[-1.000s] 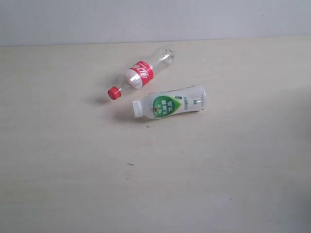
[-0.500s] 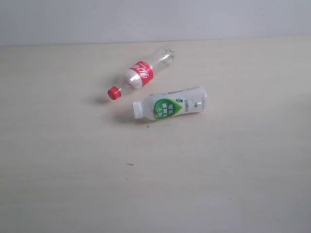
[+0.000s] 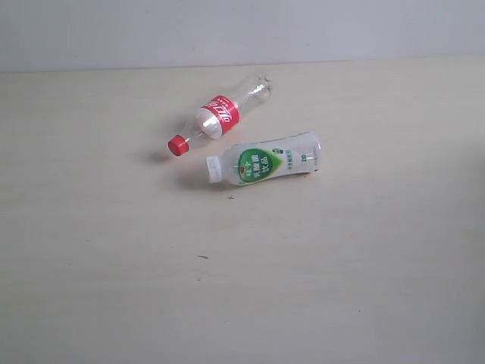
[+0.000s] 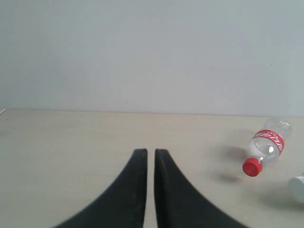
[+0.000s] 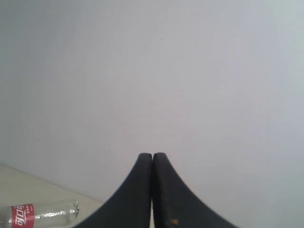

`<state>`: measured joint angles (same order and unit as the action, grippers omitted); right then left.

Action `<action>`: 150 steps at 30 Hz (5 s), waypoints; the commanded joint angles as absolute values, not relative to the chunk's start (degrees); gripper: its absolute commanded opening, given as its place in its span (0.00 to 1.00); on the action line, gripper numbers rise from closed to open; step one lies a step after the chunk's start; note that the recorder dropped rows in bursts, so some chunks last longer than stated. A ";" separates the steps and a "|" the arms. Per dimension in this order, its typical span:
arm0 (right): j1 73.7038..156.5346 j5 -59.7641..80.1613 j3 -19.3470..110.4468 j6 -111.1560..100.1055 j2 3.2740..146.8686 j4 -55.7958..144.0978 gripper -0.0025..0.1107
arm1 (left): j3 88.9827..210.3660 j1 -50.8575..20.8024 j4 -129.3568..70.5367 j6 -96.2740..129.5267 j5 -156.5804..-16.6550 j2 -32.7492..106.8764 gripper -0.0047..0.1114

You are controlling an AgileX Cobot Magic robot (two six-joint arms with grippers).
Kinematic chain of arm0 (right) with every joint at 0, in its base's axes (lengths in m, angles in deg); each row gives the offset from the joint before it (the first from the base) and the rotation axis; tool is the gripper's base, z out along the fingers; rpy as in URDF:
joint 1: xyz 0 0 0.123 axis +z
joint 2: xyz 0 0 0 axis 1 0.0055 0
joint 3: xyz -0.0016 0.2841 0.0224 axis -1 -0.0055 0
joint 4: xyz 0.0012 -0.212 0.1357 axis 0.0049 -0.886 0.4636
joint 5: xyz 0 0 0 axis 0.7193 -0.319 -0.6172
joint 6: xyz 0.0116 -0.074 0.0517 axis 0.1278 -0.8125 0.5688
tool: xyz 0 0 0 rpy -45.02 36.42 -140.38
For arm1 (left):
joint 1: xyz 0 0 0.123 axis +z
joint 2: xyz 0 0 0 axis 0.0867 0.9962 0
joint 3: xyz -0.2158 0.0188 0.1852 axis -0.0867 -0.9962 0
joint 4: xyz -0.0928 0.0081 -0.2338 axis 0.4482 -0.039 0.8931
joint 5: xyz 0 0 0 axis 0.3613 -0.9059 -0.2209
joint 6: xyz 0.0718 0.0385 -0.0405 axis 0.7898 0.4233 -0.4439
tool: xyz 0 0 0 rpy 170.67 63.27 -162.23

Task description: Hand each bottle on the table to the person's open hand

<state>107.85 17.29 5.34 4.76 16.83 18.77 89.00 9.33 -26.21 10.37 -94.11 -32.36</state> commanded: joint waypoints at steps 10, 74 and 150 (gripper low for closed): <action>107.68 13.11 -1.59 3.14 11.61 14.53 0.02 | 88.98 9.05 -26.32 10.42 -93.81 -32.75 0.11; 126.64 61.09 68.08 -52.01 118.98 28.94 0.40 | 88.98 9.05 -26.32 10.42 -93.81 -32.75 0.11; 122.69 80.16 66.05 3.47 105.23 27.97 0.02 | 88.98 9.05 -26.32 10.42 -93.81 -32.75 0.11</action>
<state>125.67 79.87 66.97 0.94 105.57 27.67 89.00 9.33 -26.21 10.37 -94.11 -32.36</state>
